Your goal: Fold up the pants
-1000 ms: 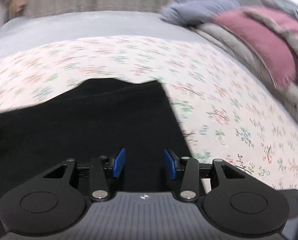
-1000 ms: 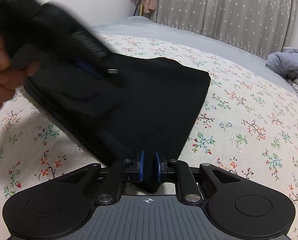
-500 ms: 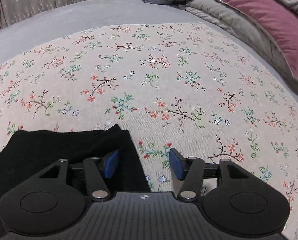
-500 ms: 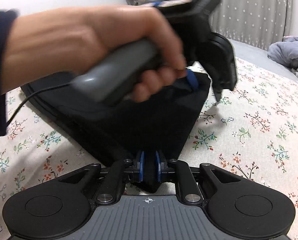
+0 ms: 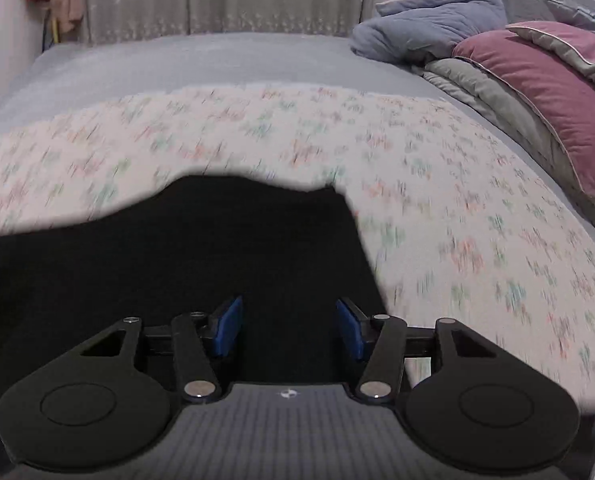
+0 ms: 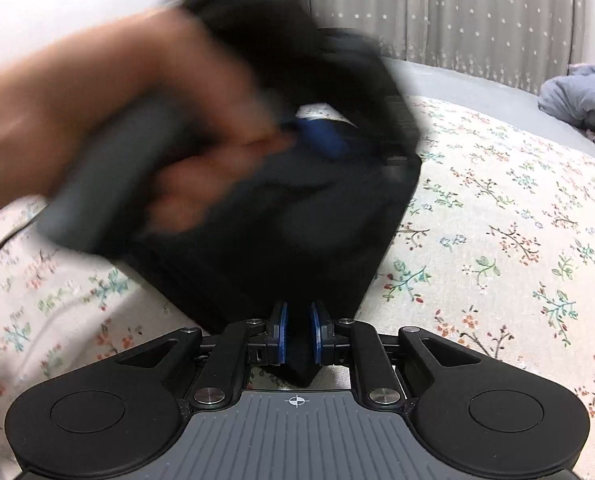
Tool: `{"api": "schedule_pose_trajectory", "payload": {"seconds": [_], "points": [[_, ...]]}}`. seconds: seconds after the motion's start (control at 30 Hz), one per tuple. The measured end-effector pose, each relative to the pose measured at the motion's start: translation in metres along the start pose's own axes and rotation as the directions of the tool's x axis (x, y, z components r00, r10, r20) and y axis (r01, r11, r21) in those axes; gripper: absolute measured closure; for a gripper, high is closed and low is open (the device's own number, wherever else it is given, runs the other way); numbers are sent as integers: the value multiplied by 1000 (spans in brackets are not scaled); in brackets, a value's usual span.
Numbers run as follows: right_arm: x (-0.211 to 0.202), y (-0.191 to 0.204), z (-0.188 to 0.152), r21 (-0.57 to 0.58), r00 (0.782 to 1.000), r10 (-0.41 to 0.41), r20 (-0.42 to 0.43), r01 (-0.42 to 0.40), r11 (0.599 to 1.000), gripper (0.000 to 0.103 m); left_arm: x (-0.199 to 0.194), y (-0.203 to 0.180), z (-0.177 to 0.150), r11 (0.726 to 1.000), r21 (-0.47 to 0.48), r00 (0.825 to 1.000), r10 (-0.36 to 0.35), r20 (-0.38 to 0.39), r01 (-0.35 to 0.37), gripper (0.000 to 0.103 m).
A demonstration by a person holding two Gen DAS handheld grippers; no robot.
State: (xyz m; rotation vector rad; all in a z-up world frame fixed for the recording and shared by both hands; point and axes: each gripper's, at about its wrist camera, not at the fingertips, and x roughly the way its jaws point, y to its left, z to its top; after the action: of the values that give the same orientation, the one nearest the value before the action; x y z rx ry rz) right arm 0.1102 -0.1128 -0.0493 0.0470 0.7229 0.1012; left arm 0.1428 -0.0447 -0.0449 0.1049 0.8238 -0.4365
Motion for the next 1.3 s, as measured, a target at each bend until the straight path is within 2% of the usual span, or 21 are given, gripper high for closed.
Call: {"api": "schedule_pose_trajectory", "payload": {"seconds": [0.07,0.13,0.2,0.33,0.43,0.7,0.8,0.87,0.93,1.03,1.1,1.2,1.3], "points": [[-9,-1,2,13,999,32,24,-32,999,88,-4,12,-18,999,-50,1000,7,-19,-8,36],[-7,2,0,13,999,53,7,-53,999,88,-5,20,-34,996,-86,1000,14,-28,-16,36],[1,5,-6,6,998,51,-32,-51,999,88,-12,21,-42,997,-69,999,36,-9,-36,36],[2,15,-12,-59,999,21,-35,-23,998,88,-22,25,-55,997,-54,999,48,10,-48,36],[1,12,-14,-37,998,35,-47,-37,999,88,-26,23,-60,998,-22,998,57,20,-56,36],[2,17,-13,-60,998,29,-50,-32,998,88,-28,27,-59,998,-53,999,37,12,-36,36],[0,8,-10,-4,997,63,-38,-63,998,87,-26,34,-56,996,-89,1000,17,4,-17,36],[-3,-8,-8,102,994,104,-28,-101,990,85,-25,37,-56,995,-96,1000,11,2,-11,36],[-7,-27,-6,248,987,161,-14,-152,957,76,-24,37,-55,996,-93,1000,14,3,-14,36],[-7,-60,-9,471,969,247,23,-229,852,68,-25,33,-57,996,-89,1000,21,2,-21,36],[-1,-75,-14,550,966,257,24,-227,803,68,-26,34,-58,995,-97,1000,18,0,-18,36],[8,-89,-21,629,971,237,19,-196,752,66,-25,35,-57,994,-112,1000,15,-3,-15,36],[18,-96,-27,692,956,291,40,-236,682,66,-25,34,-57,993,-114,1000,20,-4,-21,36]]}}
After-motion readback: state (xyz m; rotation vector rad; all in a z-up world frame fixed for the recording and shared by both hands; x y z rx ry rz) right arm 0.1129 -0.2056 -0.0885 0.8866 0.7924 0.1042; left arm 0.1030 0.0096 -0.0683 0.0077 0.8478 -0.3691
